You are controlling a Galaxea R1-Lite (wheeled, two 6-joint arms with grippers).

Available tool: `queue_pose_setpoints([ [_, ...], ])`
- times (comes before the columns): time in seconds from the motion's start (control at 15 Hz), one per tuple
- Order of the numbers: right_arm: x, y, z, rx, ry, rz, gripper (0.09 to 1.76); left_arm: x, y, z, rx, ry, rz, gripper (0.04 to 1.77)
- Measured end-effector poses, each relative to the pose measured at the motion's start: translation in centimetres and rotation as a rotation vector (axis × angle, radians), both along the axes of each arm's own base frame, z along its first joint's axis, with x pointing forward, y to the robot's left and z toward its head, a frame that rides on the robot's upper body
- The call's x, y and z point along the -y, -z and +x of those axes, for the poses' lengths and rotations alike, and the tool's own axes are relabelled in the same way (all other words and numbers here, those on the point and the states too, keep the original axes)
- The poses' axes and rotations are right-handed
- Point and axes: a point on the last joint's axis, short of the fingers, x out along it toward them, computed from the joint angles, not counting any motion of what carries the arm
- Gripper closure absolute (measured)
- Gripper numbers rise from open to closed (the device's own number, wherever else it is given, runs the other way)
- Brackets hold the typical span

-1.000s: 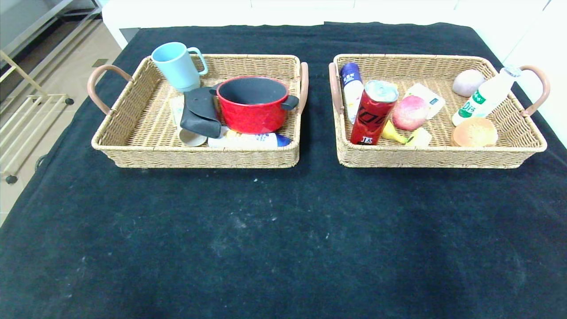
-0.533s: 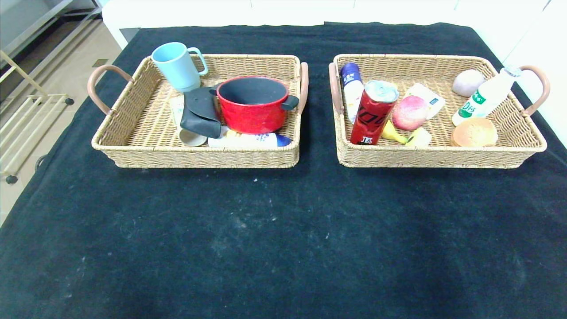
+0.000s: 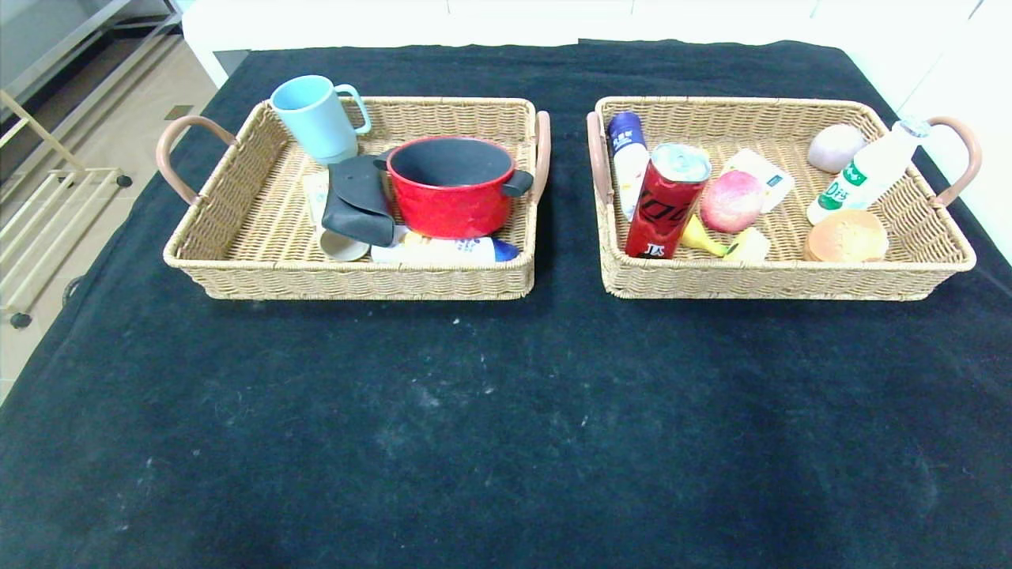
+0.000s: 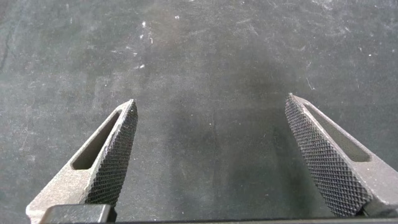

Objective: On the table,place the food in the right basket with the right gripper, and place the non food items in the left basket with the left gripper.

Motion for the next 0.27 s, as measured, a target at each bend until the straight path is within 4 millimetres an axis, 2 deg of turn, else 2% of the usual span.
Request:
queue_pose_setpoints([
  [0.27, 0.00, -0.01, 0.00, 0.001, 0.000, 0.000, 0.14, 0.11, 0.01, 0.00, 0.001, 0.054, 0.104, 0.09],
])
